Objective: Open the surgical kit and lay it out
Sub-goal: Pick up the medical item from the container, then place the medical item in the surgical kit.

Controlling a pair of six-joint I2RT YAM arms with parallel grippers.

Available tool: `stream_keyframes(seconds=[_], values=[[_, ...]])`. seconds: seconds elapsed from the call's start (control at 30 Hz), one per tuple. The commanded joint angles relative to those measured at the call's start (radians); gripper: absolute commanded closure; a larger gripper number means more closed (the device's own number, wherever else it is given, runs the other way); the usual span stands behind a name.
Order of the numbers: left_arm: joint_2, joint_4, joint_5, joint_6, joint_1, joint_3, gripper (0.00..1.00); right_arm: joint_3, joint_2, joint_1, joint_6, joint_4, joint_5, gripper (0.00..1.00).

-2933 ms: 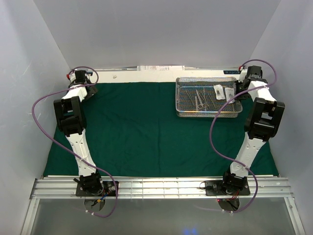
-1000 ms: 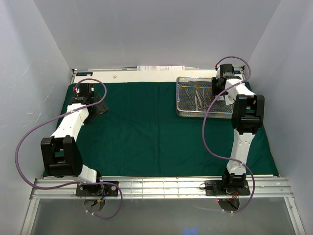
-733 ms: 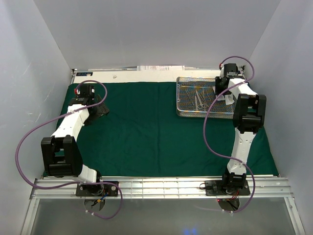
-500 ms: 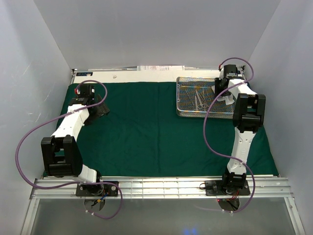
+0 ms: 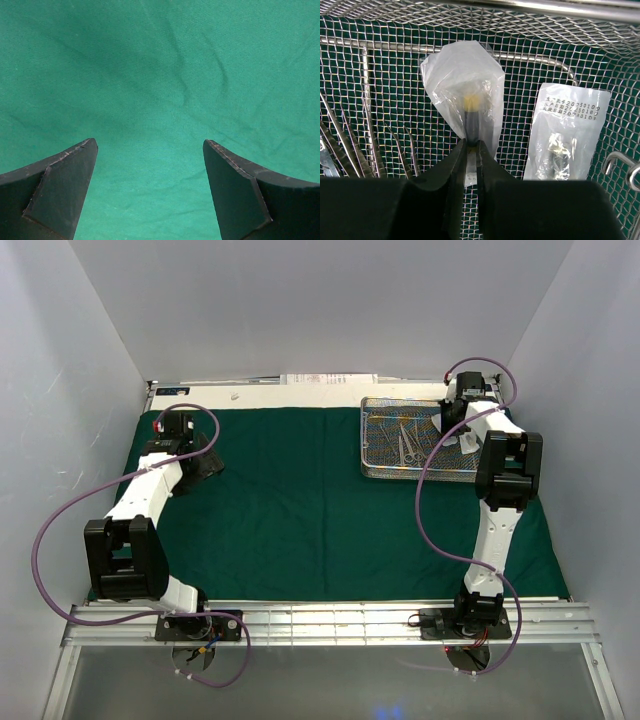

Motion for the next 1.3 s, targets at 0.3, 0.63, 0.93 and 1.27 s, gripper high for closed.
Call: stream_keyframes(seconds=[0.3, 0.63, 0.93, 1.27], values=[[-0.003, 0.008, -0.011, -0.019, -0.005, 0.071, 0.02, 0.008, -0.186, 0.032, 0.086, -0.059, 0.032, 0.92], [0.015, -0.002, -0.028, -0.039, -0.050, 0.132, 0.02, -0.326, -0.573, 0.179, 0.295, -0.169, 0.137, 0.92], [0.044, 0.002, -0.042, -0.050, -0.062, 0.152, 0.02, -0.817, -0.962, 0.314, 0.477, -0.151, 0.086, 0.92], [0.066, 0.013, -0.055, -0.051, -0.077, 0.151, 0.02, -1.073, -0.966, 0.363, 0.557, -0.024, 0.106, 0.92]])
